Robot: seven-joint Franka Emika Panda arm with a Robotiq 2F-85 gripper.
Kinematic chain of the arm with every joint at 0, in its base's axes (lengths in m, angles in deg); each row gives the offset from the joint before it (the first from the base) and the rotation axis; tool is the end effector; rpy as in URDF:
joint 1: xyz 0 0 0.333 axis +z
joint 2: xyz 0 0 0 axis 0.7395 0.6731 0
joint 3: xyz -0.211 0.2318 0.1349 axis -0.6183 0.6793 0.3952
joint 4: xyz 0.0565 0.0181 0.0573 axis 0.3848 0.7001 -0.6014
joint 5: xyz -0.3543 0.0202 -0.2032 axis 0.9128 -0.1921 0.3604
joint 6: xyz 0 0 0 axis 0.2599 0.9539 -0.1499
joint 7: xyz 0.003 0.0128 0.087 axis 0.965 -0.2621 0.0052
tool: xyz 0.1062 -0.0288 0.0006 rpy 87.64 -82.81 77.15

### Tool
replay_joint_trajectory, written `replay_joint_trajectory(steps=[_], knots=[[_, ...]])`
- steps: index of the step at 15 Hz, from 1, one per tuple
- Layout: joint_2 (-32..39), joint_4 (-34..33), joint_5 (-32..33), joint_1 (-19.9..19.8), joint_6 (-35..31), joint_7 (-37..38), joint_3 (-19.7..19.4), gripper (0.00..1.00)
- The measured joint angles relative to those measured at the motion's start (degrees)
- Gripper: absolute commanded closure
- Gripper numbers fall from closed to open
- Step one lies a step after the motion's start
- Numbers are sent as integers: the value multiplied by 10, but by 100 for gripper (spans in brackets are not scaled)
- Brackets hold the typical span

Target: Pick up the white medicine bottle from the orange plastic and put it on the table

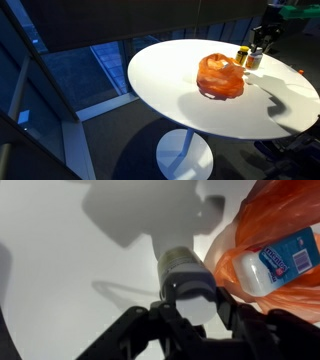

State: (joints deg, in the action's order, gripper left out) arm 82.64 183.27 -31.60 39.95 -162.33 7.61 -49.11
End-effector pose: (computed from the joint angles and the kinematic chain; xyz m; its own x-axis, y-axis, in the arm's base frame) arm 0.5448 -0.1556 0.2591 0.9041 -0.4270 -0.0174 -0.4263 -0.9039 0.0349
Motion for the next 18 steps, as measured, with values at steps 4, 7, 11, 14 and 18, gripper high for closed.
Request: replay_joint_trajectory(steps=[4,7,11,14,18], knots=[[19,-4,-7,-4,-11,-11,0,81],[34,-7,-11,-6,-19,-23,0,31],[35,-8,-14,-8,-21,-46,1,6],[16,-7,-14,-5,-19,-58,8,0],[-31,-5,-14,12,22,-70,25,0]])
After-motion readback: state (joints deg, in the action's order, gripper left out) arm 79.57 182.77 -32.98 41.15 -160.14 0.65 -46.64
